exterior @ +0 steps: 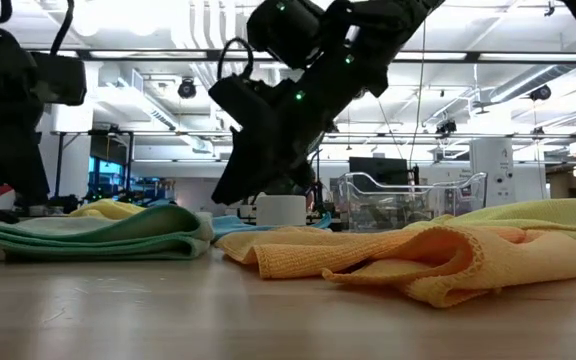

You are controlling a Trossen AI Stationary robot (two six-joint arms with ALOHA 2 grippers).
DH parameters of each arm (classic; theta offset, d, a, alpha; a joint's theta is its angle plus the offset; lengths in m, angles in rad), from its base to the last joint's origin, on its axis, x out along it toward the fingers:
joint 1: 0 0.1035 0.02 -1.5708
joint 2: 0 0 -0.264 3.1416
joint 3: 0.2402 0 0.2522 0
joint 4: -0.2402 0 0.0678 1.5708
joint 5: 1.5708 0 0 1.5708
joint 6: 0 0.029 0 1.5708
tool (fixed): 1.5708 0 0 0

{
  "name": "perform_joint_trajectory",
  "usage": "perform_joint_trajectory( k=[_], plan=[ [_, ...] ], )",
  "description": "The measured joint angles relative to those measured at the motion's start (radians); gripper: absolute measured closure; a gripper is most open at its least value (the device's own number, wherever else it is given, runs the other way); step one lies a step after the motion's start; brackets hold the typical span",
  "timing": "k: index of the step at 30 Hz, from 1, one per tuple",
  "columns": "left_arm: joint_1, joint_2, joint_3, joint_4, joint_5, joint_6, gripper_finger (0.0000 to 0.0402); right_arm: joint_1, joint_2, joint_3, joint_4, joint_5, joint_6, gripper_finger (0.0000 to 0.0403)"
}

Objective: Fold microfiber towels
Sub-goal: Put the green microfiber towel into the transparent bin

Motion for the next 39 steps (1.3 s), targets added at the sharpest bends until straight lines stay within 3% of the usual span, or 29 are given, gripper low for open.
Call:
perform_joint_trajectory(
  k=[10,17,24,39],
  plan=[
    [0.018,0.074,-0.002,-0.016,0.008,0.000,0.0327,-0.010,0.001,0.000,0.015,-0.002,0.182,0.0234],
    [0.018,0.186,-0.001,-0.010,0.023,-0.001,0.0395,-0.007,0.003,0.000,0.039,0.001,0.200,0.0188],
    [0.017,0.249,0.004,0.000,0.016,-0.028,0.0398,-0.001,0.080,0.000,0.133,0.001,0.211,0.0169],
    [0.018,0.255,0.002,0.018,-0.040,-0.027,0.0398,-0.003,0.151,0.003,0.229,0.004,0.205,0.0159]
  ],
)
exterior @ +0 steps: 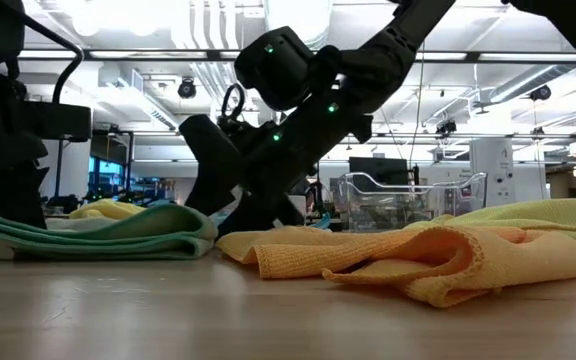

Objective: Fold microfiber towels
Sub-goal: Put the green microfiber towel into the transparent bin

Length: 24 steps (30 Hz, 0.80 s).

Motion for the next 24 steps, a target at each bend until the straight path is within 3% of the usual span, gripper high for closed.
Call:
perform_joint_trajectory(
  k=[17,24],
  plan=[
    [0.000,0.000,-0.002,0.054,-0.060,0.001,0.0398,0.000,0.008,0.000,0.058,-0.006,-0.034,0.0163],
    [0.000,-0.013,0.019,0.052,-0.061,0.030,0.0398,-0.002,-0.003,-0.001,0.020,-0.002,-0.131,0.0159]
  ],
)
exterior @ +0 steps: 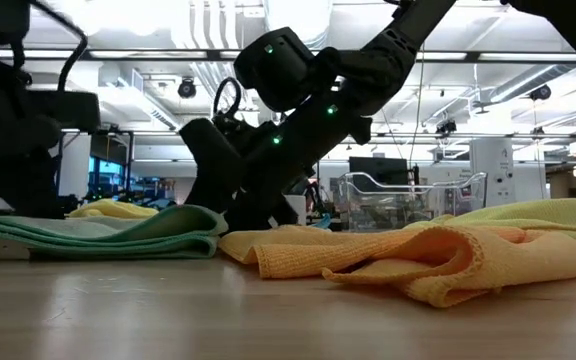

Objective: Fold microfiber towels
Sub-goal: Put the green microfiber towel into the transparent bin

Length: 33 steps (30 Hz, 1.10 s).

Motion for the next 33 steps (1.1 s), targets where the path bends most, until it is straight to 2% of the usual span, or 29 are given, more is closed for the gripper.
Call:
perform_joint_trajectory(
  k=[6,15,21,25,29,33],
  plan=[
    [0.000,-0.072,0.012,-0.007,0.002,0.066,0.0398,-0.006,-0.081,0.000,-0.101,0.001,-0.098,0.0168],
    [0.000,-0.256,0.011,-0.019,0.017,0.208,0.0398,-0.007,-0.188,0.000,-0.259,0.001,-0.412,0.0177],
    [0.033,-0.396,0.009,-0.157,0.016,0.242,0.0398,-0.013,-0.223,-0.004,-0.316,0.001,-0.551,0.0177],
    [0.083,-0.459,0.000,-0.241,0.016,0.239,0.0395,-0.016,-0.224,-0.017,-0.326,0.001,-0.575,0.0177],
    [0.137,-0.498,-0.022,-0.232,0.016,0.296,0.0364,-0.016,-0.224,-0.061,-0.264,0.000,-0.584,0.0177],
    [0.182,-0.506,-0.029,-0.234,0.019,0.339,0.0308,-0.016,-0.225,-0.118,-0.180,0.000,-0.599,0.0177]
  ],
)
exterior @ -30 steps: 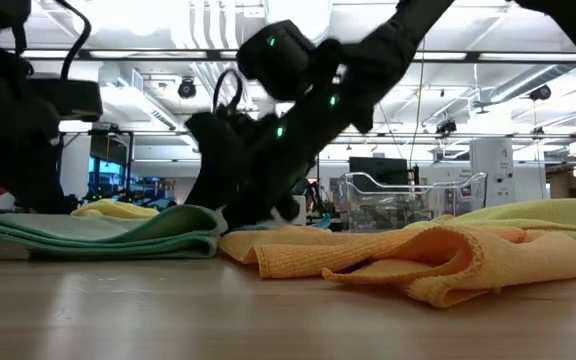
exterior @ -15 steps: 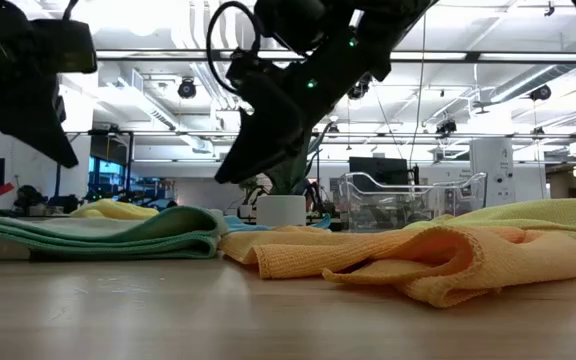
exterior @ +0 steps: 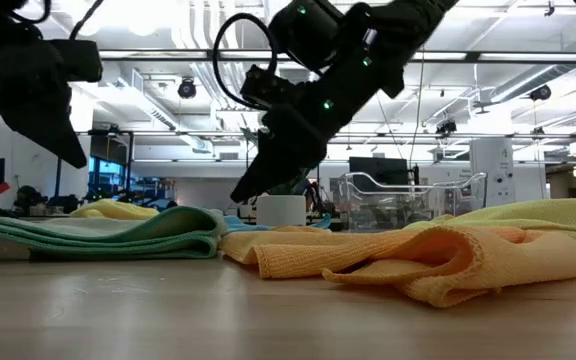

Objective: Fold microfiber towels
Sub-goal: Put the green microfiber towel into the transparent bin

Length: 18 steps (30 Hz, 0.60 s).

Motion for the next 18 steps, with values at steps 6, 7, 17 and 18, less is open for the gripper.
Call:
perform_joint_trajectory(
  k=[6,7,17,18],
  plan=[
    [0.049,0.041,-0.001,0.002,0.000,0.008,0.0226,-0.009,-0.022,-0.076,0.105,-0.004,-0.063,0.0177],
    [0.055,0.053,-0.001,0.001,-0.003,0.008,0.0216,-0.012,-0.027,-0.092,0.123,-0.007,-0.080,0.0177],
    [0.158,0.155,-0.005,0.034,0.012,0.118,0.0194,-0.029,-0.078,-0.225,0.411,-0.158,-0.083,0.0177],
    [0.167,0.161,-0.005,0.054,0.020,0.133,0.0194,-0.029,-0.085,-0.231,0.429,-0.158,-0.065,0.0177]
  ],
)
